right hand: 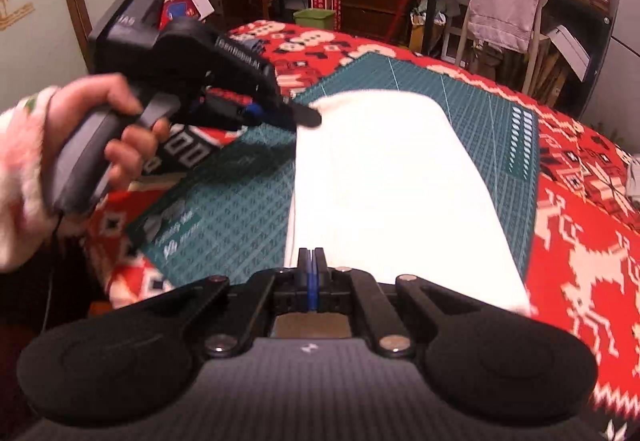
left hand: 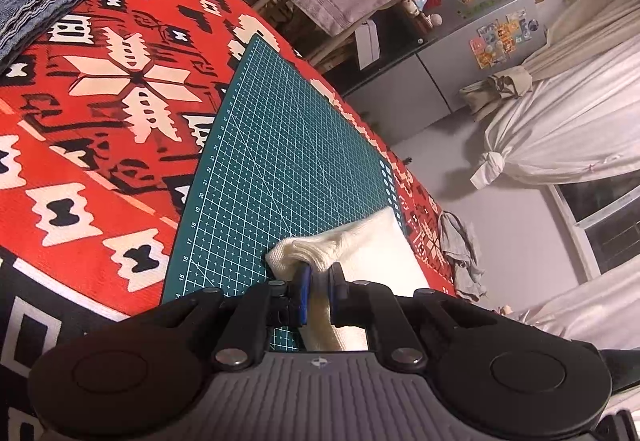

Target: Fold clothes

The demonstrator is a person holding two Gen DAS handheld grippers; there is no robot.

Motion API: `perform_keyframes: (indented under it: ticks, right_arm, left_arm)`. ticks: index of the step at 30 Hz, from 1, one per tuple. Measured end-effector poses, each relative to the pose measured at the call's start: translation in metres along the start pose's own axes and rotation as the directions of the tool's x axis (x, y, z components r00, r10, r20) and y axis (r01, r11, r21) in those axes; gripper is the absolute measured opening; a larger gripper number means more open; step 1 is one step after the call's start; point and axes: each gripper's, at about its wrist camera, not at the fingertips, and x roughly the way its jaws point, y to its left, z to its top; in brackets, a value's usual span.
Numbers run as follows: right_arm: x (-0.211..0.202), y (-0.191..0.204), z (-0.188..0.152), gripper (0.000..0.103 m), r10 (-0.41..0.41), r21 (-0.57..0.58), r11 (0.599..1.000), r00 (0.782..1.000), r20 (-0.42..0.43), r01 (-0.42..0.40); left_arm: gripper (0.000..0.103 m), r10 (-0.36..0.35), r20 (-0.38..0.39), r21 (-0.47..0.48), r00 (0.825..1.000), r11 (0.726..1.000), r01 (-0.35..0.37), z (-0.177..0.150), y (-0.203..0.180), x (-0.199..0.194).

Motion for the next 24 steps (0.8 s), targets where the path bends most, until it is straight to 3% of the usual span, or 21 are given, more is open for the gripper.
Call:
perform_keyframes:
  ticks: [6, 8, 13, 15, 18, 24]
  right_arm:
    - [-0.021, -0.007, -0.015, 0.0, 0.012, 0.047, 0.999, 1.0, -0.027, -0.011]
    - [-0.028, -0.01, -0.016, 0.0, 0.011, 0.065, 0.998, 1.0, -0.011, -0.01]
    - [-0.038, -0.022, -0.011, 0.001, -0.022, 0.122, 0.992, 0.998, 0.053, 0.015]
    - [-0.035, -0.029, -0.006, 0.001, -0.056, 0.151, 0.988, 0.995, 0.08, 0.043]
    - [-0.023, -0.033, 0.005, 0.001, -0.08, 0.176, 0.983, 0.989, 0.121, 0.058]
    - [0.011, -0.041, 0.027, 0.001, -0.102, 0.206, 0.976, 0.982, 0.16, 0.068]
  left_arm:
    - [0.015, 0.019, 0.005, 0.01, 1.0, 1.0, -0.019, 0.0, -0.004, -0.001]
    - [0.022, 0.046, 0.016, 0.04, 0.999, 0.998, -0.046, -0.001, -0.009, -0.006]
    - [0.022, 0.106, 0.069, 0.142, 0.992, 0.983, -0.115, -0.007, -0.03, -0.027]
    - [0.022, 0.112, 0.09, 0.201, 0.99, 0.971, -0.128, -0.009, -0.042, -0.034]
    - [0.011, 0.081, 0.082, 0.31, 0.993, 0.945, -0.103, -0.013, -0.071, -0.031]
    - [0.005, 0.075, -0.039, 0.458, 0.996, 0.888, -0.048, -0.031, -0.105, 0.02]
